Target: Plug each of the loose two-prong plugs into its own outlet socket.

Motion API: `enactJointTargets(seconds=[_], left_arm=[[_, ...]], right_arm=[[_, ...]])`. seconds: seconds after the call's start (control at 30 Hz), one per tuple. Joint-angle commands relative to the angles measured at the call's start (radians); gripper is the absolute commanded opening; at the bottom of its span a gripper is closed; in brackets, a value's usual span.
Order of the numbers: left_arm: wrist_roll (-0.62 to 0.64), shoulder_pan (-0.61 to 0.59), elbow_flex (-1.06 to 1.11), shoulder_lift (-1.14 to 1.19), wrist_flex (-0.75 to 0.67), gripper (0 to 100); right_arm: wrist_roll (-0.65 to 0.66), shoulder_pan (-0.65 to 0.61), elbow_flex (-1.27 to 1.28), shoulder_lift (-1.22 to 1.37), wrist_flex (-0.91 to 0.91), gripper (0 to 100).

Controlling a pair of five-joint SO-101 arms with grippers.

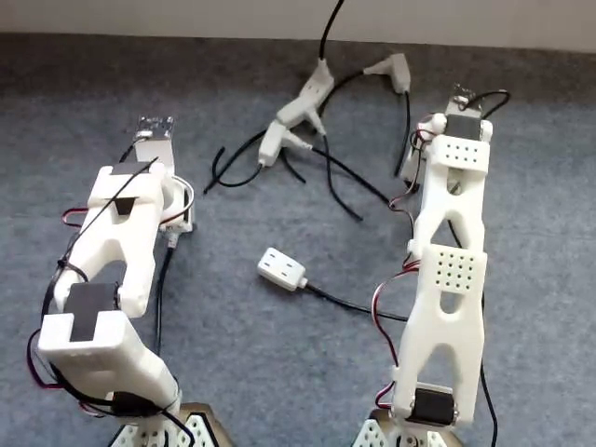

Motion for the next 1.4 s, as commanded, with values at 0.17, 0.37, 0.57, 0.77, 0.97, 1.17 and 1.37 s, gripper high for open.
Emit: enactJointTargets(seconds=[0.17,0.37,0.57,0.77,0.97,1.17,1.37], left_arm=[[-0.006,-0.025,-0.019,-0.002,0.014,17],[-0.006,-0.007,-0.025,-0.002,0.012,17],[-0.006,0.054,-0.027,-0.002,0.012,17],[-0.002,0.114,-0.09,-0.004,0.146,17],[0.002,0.197,-0.116,-0.015,0.204,17],[0.002,0.249,-0.116,-0.015,0.201,17],[0.002,0.245,-0.116,-0.005,0.199,17]], right_arm=[[-0.008,0.008,-0.024,0.01,-0.022,18.0],[-0.008,0.008,-0.024,0.01,-0.022,18.0],[-0.008,0.008,-0.024,0.012,-0.022,18.0],[-0.008,0.008,-0.024,0.012,-0.024,18.0],[-0.008,0.008,-0.021,0.012,-0.036,18.0],[-0.008,0.007,-0.021,0.012,-0.036,18.0],[-0.008,0.007,-0.019,0.012,-0.036,18.0]])
